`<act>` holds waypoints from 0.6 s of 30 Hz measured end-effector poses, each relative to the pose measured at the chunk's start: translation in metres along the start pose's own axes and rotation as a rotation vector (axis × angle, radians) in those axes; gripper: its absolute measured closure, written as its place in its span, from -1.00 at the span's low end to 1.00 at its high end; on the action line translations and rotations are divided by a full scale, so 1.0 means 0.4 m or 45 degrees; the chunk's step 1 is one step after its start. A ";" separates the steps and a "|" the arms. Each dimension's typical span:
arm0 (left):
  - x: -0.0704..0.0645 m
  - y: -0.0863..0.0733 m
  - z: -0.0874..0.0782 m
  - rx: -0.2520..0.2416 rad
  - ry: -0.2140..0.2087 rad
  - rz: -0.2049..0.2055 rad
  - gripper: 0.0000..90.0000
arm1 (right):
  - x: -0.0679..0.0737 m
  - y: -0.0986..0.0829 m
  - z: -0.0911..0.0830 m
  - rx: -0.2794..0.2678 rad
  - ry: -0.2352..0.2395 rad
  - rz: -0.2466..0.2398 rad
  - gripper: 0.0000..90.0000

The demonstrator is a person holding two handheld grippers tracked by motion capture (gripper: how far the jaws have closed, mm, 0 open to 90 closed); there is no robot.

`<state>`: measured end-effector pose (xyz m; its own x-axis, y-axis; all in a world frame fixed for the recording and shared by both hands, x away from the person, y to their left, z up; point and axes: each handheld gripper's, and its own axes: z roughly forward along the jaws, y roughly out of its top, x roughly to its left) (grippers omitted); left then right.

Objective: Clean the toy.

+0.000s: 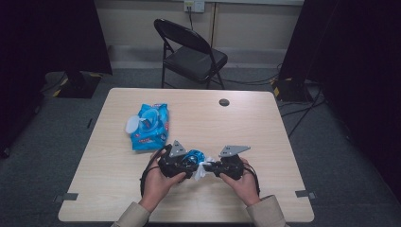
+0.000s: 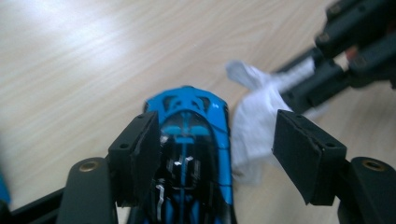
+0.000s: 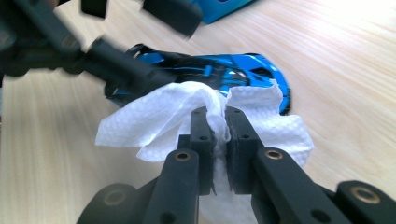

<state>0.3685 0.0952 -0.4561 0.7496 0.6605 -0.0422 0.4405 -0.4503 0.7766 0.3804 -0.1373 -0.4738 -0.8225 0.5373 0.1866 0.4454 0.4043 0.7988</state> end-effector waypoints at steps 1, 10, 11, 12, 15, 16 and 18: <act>-0.004 -0.004 0.002 0.007 -0.014 0.002 -0.28 | -0.002 0.000 -0.001 -0.006 -0.001 0.003 0.85; -0.034 -0.005 0.017 0.020 -0.087 0.057 -0.22 | -0.009 0.008 -0.008 -0.051 -0.006 0.020 0.85; -0.037 -0.004 0.019 0.017 -0.096 0.053 -0.20 | -0.009 0.009 -0.008 -0.057 -0.003 0.022 0.85; -0.039 -0.003 0.021 0.015 -0.108 0.048 -0.14 | -0.008 0.010 -0.008 -0.060 0.000 0.024 0.85; -0.042 0.001 0.026 0.036 -0.126 0.074 0.09 | -0.006 0.012 -0.008 -0.073 0.017 0.035 0.85; -0.043 0.002 0.028 0.038 -0.134 0.073 0.17 | -0.006 0.013 -0.008 -0.077 0.024 0.040 0.85; -0.039 0.004 0.030 0.065 -0.149 0.062 0.34 | -0.005 0.016 -0.008 -0.089 0.041 0.050 0.85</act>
<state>0.3637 0.0768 -0.4617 0.8220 0.5637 -0.0806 0.4244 -0.5121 0.7468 0.3839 -0.1382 -0.4675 -0.8162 0.5272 0.2364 0.4530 0.3300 0.8282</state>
